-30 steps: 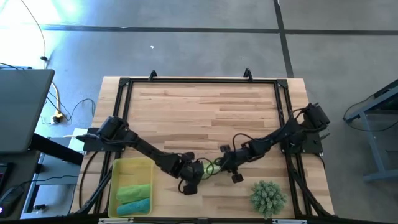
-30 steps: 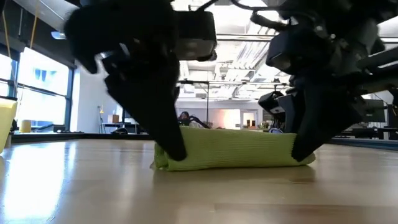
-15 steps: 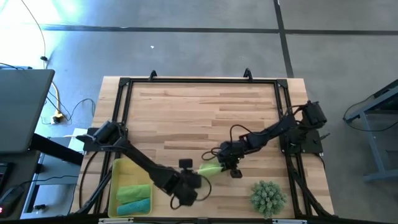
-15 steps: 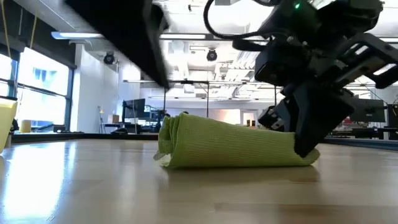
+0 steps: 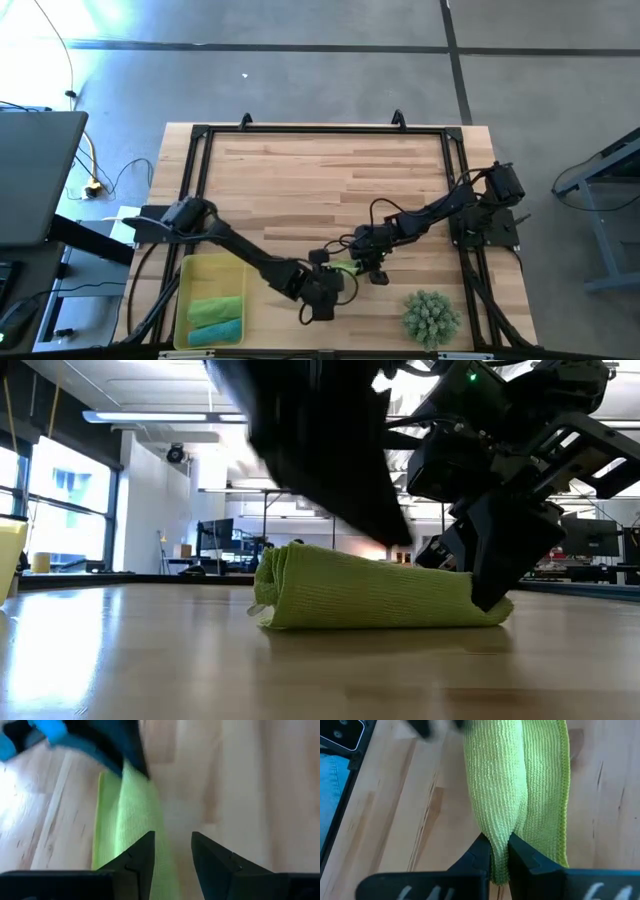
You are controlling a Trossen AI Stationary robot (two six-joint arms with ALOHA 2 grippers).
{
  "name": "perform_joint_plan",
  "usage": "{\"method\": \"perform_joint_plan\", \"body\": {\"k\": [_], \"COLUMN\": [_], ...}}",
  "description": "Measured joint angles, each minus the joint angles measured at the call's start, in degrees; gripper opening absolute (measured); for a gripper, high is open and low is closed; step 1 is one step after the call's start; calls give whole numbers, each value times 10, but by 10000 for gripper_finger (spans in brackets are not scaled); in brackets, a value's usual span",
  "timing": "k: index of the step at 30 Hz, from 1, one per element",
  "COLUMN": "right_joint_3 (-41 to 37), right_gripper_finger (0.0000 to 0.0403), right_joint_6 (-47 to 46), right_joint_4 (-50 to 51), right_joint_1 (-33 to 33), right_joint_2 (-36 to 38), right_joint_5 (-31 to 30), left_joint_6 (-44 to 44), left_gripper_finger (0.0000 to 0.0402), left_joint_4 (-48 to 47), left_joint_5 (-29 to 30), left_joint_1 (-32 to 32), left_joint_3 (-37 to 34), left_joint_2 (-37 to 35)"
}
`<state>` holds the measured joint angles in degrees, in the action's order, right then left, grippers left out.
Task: Roll microfiber towels into tight, uniform cylinder then place into a basket
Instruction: Roll the light green microfiber towel
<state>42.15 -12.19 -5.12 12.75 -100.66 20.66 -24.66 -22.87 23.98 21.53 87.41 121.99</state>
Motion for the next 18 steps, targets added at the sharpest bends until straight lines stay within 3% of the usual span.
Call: {"method": "perform_joint_plan", "body": {"k": [11,18], "right_joint_3": [0,0], "right_gripper_finger": [22,108], "right_joint_6": [-9,32], "right_joint_4": [-3,0], "right_joint_1": [0,0], "right_joint_2": [0,9], "right_joint_5": [-3,-2], "left_joint_6": [31,-6], "left_gripper_finger": [117,117], "left_joint_4": [7,-12], "left_joint_5": [3,-41], "left_joint_1": [-26,-28], "left_joint_3": [1,4], "left_joint_2": [50,57]}}
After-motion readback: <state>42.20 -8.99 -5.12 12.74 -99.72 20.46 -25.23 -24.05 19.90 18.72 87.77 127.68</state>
